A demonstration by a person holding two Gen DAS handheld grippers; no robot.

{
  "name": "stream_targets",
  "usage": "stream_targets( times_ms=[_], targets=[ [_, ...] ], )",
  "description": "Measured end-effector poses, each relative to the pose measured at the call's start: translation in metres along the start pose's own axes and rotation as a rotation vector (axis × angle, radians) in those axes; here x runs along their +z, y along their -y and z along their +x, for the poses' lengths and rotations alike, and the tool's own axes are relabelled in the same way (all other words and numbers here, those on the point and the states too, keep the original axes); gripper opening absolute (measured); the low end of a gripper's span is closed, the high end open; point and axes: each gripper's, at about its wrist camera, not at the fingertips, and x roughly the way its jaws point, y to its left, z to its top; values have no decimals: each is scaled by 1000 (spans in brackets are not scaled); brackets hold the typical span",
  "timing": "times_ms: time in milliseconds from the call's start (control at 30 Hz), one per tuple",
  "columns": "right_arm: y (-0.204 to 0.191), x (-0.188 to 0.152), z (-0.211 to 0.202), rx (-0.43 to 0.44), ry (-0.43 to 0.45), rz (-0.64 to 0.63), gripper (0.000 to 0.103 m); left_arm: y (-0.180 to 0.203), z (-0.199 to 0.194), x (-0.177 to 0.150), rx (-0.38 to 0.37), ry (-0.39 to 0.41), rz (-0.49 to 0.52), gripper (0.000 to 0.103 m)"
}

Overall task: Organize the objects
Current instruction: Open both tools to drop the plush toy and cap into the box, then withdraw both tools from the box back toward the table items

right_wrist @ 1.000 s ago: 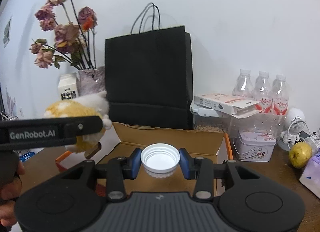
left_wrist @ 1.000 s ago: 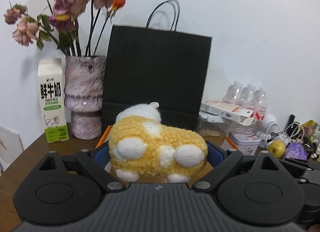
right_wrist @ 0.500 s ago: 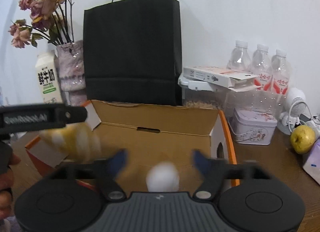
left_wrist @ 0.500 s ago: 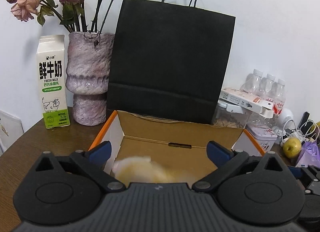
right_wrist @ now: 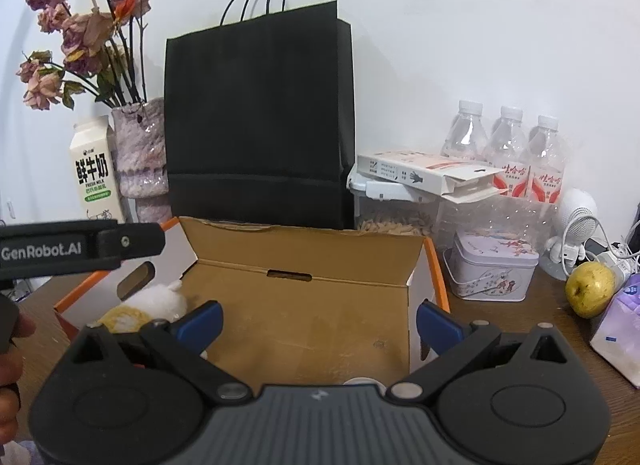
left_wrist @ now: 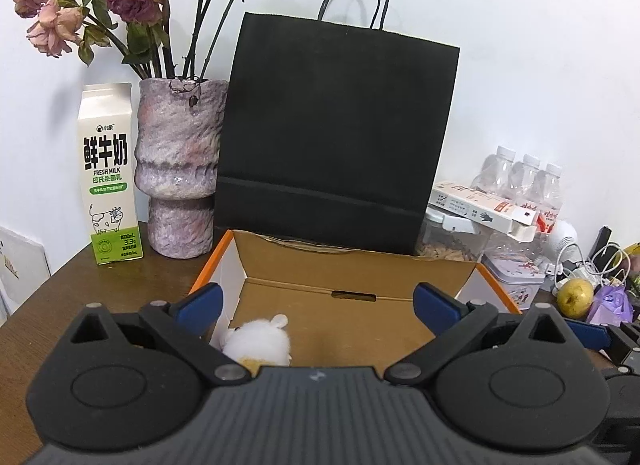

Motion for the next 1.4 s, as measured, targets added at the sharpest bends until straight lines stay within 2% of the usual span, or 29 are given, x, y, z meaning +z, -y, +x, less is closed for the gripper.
stream_targets(
  times_ms=[167, 733, 1400],
  targets=[
    [0, 3, -13, 5, 16, 1, 103, 1, -13, 2, -16, -1, -9, 103],
    [1, -4, -78, 5, 84, -33, 103, 6, -88, -3, -60, 88, 49, 103],
    [-6, -41, -155, -9, 87, -42, 103, -2, -159, -31, -58, 80, 69, 103]
  ],
)
